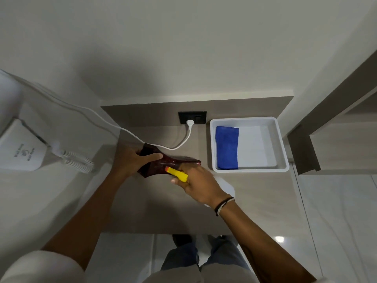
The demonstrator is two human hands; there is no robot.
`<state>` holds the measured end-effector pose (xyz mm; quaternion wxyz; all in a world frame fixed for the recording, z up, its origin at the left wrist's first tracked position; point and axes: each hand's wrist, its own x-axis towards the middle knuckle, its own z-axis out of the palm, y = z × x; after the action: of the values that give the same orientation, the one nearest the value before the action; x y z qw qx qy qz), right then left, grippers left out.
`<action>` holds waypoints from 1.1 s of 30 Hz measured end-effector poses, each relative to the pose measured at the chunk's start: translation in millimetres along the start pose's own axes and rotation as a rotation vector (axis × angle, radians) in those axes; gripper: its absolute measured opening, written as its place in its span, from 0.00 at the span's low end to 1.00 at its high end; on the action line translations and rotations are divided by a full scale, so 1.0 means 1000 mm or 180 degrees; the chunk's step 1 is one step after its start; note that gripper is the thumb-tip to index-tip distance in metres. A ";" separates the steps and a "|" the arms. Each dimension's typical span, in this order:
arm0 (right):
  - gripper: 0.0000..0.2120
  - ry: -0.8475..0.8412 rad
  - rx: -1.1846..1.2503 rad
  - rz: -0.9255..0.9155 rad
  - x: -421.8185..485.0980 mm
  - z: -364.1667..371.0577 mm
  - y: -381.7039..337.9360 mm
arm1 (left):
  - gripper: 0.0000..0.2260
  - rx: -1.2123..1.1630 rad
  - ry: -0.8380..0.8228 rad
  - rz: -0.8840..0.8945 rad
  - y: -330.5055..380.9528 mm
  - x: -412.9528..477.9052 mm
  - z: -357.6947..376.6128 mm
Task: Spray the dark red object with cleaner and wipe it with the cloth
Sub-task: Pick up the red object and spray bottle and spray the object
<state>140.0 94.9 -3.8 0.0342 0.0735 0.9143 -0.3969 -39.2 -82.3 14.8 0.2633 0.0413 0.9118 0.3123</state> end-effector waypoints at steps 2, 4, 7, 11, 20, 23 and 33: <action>0.21 0.0111 -0.0089 0.0165 0.001 0.002 0.000 | 0.15 0.0011 -0.0017 -0.0015 0.000 0.001 0.000; 0.22 0.0097 -0.0275 0.0306 0.000 0.002 0.007 | 0.14 0.0011 -0.0072 -0.0028 -0.001 0.002 -0.001; 0.22 0.0048 -0.0433 0.0510 -0.006 0.000 0.023 | 0.14 -0.0145 -0.0230 0.0090 -0.006 0.004 -0.001; 0.24 -0.0049 -0.0461 0.0822 -0.014 -0.007 0.040 | 0.41 -0.0378 -0.0576 0.0328 -0.015 0.007 0.002; 0.22 -0.0367 -0.0599 0.1202 -0.025 -0.005 0.058 | 0.47 -0.0246 -0.0670 0.0802 -0.021 0.007 0.000; 0.21 -0.0322 -0.0506 0.1247 -0.027 -0.002 0.057 | 0.45 -0.0274 -0.0710 0.1010 -0.021 0.005 -0.001; 0.21 -0.0104 0.0030 0.1345 -0.023 -0.004 0.051 | 0.55 0.0300 -0.0784 0.1163 -0.024 -0.003 -0.003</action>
<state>170.7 130.5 -35.1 0.1310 0.2572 0.8760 -0.3864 -35.8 -103.4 4.0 0.3095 0.2559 0.8637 0.3046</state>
